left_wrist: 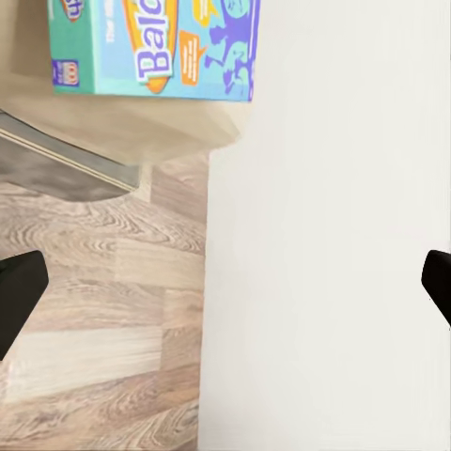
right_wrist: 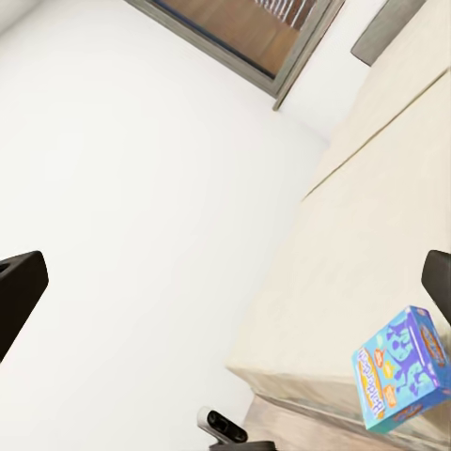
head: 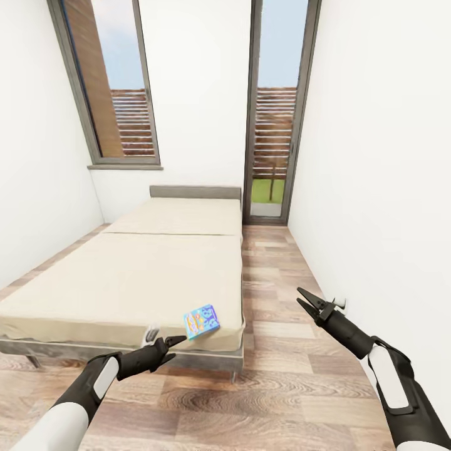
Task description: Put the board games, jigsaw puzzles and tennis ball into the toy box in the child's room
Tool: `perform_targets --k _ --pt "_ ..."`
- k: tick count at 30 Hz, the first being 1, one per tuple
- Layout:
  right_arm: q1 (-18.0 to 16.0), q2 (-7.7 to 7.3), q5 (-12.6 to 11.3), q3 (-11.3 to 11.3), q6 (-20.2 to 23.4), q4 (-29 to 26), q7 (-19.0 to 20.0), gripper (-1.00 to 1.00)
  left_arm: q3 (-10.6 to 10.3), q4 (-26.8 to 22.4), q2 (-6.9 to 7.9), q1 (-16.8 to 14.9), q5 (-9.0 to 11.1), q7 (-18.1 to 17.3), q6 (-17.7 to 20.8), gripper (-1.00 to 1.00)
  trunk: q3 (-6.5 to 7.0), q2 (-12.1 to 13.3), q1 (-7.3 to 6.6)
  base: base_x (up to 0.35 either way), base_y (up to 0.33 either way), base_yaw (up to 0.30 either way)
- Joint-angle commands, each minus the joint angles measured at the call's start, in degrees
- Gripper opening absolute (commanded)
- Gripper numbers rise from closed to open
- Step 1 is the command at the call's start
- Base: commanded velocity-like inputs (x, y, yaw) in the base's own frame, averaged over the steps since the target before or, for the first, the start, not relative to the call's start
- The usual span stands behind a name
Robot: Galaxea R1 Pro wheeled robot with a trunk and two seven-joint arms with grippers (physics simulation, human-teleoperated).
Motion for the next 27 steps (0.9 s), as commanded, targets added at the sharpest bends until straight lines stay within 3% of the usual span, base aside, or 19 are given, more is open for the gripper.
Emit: perform_targets --k 1,27 --pt "0.0 0.07 -0.2 0.0 0.3 0.0 0.0 1.0 0.1 0.0 0.06 0.0 0.1 -0.8 0.3 1.0 -0.24 -0.4 0.22 0.0 0.0 0.0" --pt "0.0 0.13 -0.1 0.0 0.2 0.0 0.0 1.0 0.1 0.0 0.3 0.0 0.1 -2.5 0.3 1.0 -4.91 -10.9 5.93 0.0 0.0 0.0"
